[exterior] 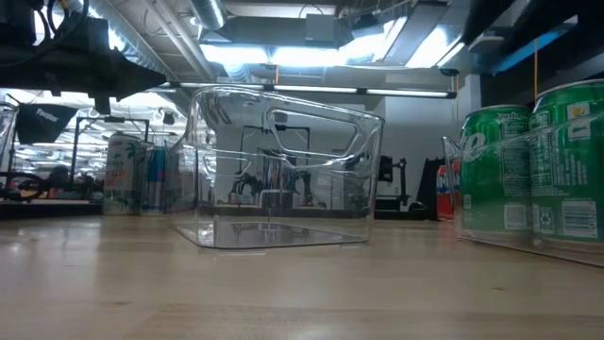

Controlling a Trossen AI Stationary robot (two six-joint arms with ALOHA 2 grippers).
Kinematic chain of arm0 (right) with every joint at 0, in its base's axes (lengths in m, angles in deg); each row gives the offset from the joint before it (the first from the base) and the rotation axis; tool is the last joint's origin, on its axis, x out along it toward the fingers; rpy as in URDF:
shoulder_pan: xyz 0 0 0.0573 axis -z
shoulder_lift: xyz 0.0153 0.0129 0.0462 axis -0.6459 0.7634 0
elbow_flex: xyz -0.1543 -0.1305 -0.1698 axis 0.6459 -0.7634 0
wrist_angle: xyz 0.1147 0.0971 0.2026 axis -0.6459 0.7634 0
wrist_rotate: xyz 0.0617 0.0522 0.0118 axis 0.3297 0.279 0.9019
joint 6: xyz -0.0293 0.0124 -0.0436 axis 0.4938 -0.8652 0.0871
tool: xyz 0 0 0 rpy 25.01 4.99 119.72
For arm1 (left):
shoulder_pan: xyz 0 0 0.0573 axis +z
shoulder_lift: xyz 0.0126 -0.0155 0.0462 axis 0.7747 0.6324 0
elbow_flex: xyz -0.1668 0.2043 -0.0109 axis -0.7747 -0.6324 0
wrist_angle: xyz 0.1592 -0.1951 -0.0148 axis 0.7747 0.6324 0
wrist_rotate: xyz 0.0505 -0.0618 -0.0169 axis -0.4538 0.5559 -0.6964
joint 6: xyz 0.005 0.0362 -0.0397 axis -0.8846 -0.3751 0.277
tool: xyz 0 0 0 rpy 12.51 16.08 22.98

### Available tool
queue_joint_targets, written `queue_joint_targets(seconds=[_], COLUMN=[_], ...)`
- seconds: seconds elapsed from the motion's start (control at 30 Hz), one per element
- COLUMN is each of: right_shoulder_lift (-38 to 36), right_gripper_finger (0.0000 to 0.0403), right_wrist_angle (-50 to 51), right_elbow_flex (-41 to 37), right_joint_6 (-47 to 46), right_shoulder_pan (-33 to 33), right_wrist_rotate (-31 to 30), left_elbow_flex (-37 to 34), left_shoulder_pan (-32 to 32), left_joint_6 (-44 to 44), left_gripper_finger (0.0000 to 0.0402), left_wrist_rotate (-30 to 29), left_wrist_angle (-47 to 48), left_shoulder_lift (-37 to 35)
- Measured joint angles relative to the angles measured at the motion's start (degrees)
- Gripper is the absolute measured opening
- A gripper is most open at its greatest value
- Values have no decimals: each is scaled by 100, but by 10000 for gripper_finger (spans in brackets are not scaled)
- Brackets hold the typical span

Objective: Sort soda cans
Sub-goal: Put the bottom left orange soda can into the middle transparent bin

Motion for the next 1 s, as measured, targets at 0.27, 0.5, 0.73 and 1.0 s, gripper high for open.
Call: queue_joint_targets(seconds=[0.27,0.5,0.73,1.0], right_shoulder_lift=[0,-11,-13,26], right_gripper_finger=[314,314,314,314], right_wrist_angle=[231,236,68,-495], right_elbow_flex=[-4,-7,-7,-7], right_joint_6=[1999,3689,5022,6099], right_shoulder_pan=[2010,4001,5724,7059], right_wrist_rotate=[437,770,1376,2294], left_elbow_flex=[0,2,2,0], left_shoulder_pan=[0,-2,-2,0], left_joint_6=[-21,-50,-295,-376], left_gripper_finger=[0,0,0,0], left_wrist_rotate=[0,0,0,0], left_wrist_angle=[27,69,-76,-74], left_shoulder_lift=[0,0,0,-2])
